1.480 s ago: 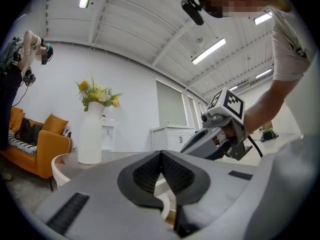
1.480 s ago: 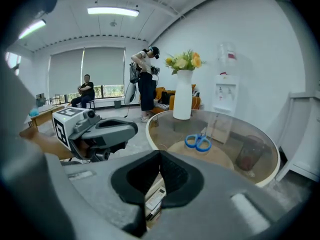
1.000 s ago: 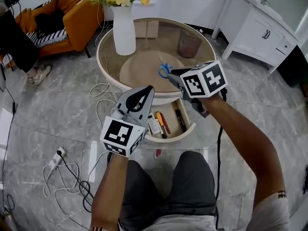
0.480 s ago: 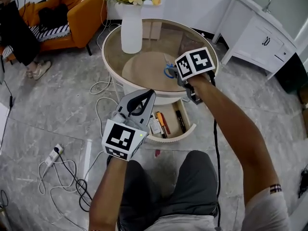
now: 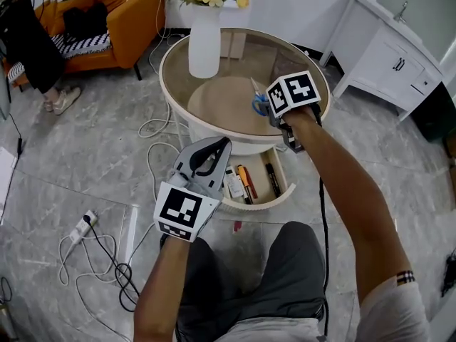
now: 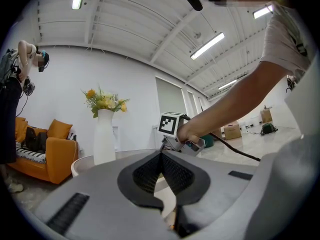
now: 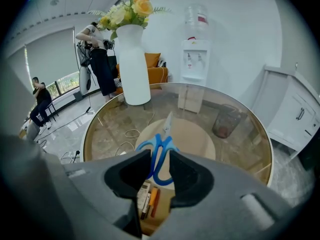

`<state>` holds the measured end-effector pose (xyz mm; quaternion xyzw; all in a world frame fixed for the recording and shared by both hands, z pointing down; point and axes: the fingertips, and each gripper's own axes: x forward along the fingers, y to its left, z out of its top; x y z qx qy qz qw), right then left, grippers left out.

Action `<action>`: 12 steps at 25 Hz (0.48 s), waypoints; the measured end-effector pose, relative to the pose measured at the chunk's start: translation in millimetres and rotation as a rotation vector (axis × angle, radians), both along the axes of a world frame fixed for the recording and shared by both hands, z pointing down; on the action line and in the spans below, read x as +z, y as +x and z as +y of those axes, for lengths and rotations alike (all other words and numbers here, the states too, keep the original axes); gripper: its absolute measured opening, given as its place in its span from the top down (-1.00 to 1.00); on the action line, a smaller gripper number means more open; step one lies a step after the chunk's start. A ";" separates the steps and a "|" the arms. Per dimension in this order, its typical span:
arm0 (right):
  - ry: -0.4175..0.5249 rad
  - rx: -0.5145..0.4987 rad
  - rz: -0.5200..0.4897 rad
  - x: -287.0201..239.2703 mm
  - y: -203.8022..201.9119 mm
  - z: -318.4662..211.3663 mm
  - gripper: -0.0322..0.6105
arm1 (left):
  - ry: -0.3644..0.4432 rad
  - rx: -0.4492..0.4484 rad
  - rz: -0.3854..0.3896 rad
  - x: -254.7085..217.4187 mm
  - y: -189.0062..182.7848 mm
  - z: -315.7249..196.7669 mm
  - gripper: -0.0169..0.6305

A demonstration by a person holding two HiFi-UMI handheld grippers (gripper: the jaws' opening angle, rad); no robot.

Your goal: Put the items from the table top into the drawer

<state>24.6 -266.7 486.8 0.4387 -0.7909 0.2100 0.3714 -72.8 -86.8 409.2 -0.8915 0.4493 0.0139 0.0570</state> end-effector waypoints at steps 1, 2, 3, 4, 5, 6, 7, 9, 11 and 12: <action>-0.003 0.003 -0.001 0.9 0.1 -1.0 0.54 | 0.000 -0.002 0.000 0.5 -0.8 -0.4 0.95; -0.004 0.006 -0.003 1.4 0.3 -1.7 0.54 | 0.000 -0.003 0.000 1.0 -1.1 -0.8 0.95; -0.005 0.008 -0.005 1.7 0.4 -2.3 0.54 | 0.000 -0.003 0.001 1.3 -0.9 -1.3 0.95; -0.005 0.008 -0.005 1.7 0.5 -2.7 0.55 | 0.001 -0.002 0.002 1.4 -0.3 -1.9 0.95; -0.005 0.006 -0.003 1.7 0.4 -3.0 0.55 | 0.001 0.000 0.004 1.4 0.5 -2.7 0.95; -0.003 0.003 0.000 1.7 0.3 -3.4 0.56 | 0.000 0.002 0.007 1.4 1.4 -3.4 0.95; -0.001 0.000 0.002 1.8 0.1 -3.6 0.60 | 0.000 0.003 0.009 1.6 2.2 -4.1 0.95; 0.006 -0.001 -0.001 1.8 0.2 -3.3 0.63 | -0.003 0.006 0.010 2.5 3.6 -4.6 0.95; 0.014 0.000 -0.005 1.3 0.5 -2.7 0.64 | -0.006 0.008 0.008 3.8 4.5 -4.9 0.95; 0.018 0.001 -0.006 1.0 0.6 -2.6 0.64 | -0.008 0.007 0.007 4.1 4.6 -5.2 0.95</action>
